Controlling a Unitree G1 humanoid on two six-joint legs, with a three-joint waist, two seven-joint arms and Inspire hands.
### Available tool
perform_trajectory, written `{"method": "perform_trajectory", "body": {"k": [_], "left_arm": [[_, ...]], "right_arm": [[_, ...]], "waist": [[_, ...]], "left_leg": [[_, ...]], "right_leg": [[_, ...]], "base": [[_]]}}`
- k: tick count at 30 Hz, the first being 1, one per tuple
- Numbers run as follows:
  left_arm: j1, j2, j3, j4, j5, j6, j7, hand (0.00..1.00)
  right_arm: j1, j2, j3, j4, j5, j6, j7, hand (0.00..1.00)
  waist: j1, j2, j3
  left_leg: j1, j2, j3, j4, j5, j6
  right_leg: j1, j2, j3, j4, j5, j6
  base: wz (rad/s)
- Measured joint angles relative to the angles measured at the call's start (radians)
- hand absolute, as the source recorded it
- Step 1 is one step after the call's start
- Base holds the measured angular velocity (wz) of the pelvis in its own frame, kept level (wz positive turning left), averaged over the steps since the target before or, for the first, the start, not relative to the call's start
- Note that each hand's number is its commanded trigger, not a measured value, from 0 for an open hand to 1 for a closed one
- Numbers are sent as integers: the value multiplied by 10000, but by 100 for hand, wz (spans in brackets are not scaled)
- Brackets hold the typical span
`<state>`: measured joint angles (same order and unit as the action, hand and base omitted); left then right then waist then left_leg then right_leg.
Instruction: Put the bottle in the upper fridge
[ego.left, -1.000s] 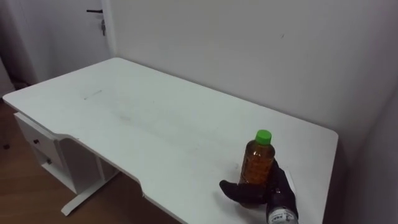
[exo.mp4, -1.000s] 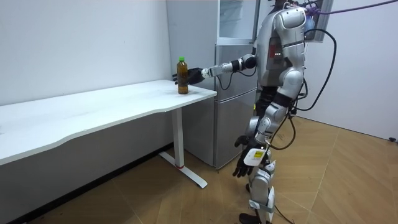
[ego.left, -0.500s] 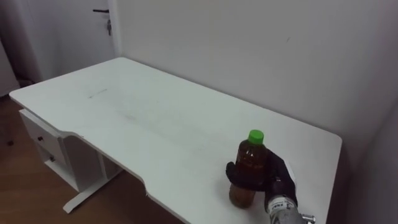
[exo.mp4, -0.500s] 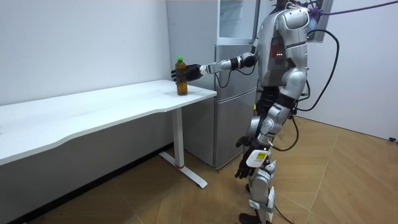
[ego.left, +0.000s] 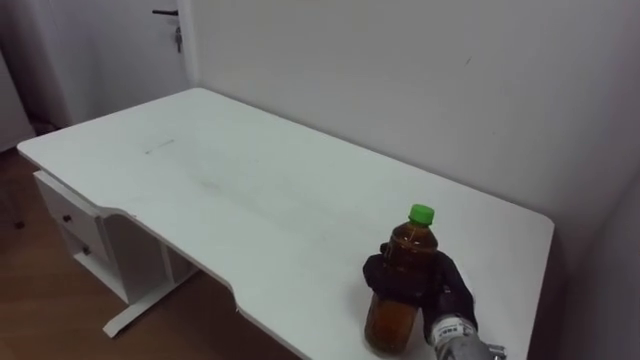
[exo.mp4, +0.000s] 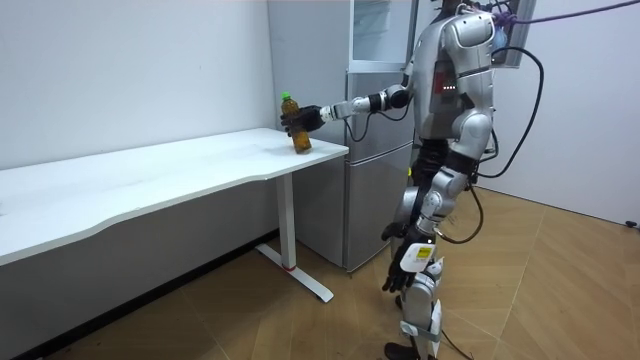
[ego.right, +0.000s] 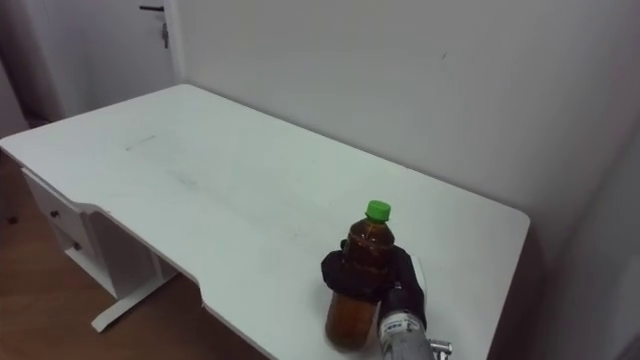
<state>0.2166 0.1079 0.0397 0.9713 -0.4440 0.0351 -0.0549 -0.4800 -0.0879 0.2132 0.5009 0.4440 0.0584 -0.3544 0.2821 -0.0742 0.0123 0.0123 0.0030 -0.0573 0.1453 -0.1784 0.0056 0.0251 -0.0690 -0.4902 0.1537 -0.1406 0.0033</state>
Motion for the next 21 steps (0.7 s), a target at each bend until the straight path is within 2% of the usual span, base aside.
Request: {"method": "perform_trajectory", "body": {"k": [5,8,11,13,17,18,21], "left_arm": [[-1,-24,159,-1,73,4,-50,0],[12,-22,160,53,41,11,-55,0],[94,-51,380,202,137,-14,-28,0],[103,-32,407,378,139,-55,15,0],[116,66,395,528,134,-116,14,0],[115,57,427,645,117,-127,5,0],[109,149,434,802,111,-157,-25,0]], "right_arm": [[12,-43,7,-102,-30,96,494,100],[43,-330,9,-721,-136,412,787,100],[143,-514,-149,-2070,-277,584,1060,100],[241,-638,-414,-3071,-94,630,1323,100],[320,-723,-691,-4323,-75,691,1644,100],[323,-739,-814,-4745,-143,803,1750,100],[321,-1059,-996,-5685,-134,970,1975,100]], "waist": [[-43,70,-5],[-132,160,-23],[-460,208,-30],[-622,212,-28],[-950,217,-31],[-1024,217,-33],[-1279,213,-39]], "left_leg": [[8,9,315,69,1,0],[9,22,511,70,1,0],[3,30,600,67,1,0],[129,44,902,59,1,0],[248,114,1219,43,1,0],[255,122,1365,44,1,0],[354,156,1535,37,0,-1]], "right_leg": [[-86,3,266,6,1,0],[-166,-10,392,49,2,-1],[-262,-18,527,138,1,-1],[-207,-12,734,139,1,-1],[-208,-6,953,167,4,2],[-265,1,1076,191,13,-7],[-294,14,1273,285,18,-12]], "base": [[-14],[-14],[-9],[-20],[-21],[-24],[-20]]}}
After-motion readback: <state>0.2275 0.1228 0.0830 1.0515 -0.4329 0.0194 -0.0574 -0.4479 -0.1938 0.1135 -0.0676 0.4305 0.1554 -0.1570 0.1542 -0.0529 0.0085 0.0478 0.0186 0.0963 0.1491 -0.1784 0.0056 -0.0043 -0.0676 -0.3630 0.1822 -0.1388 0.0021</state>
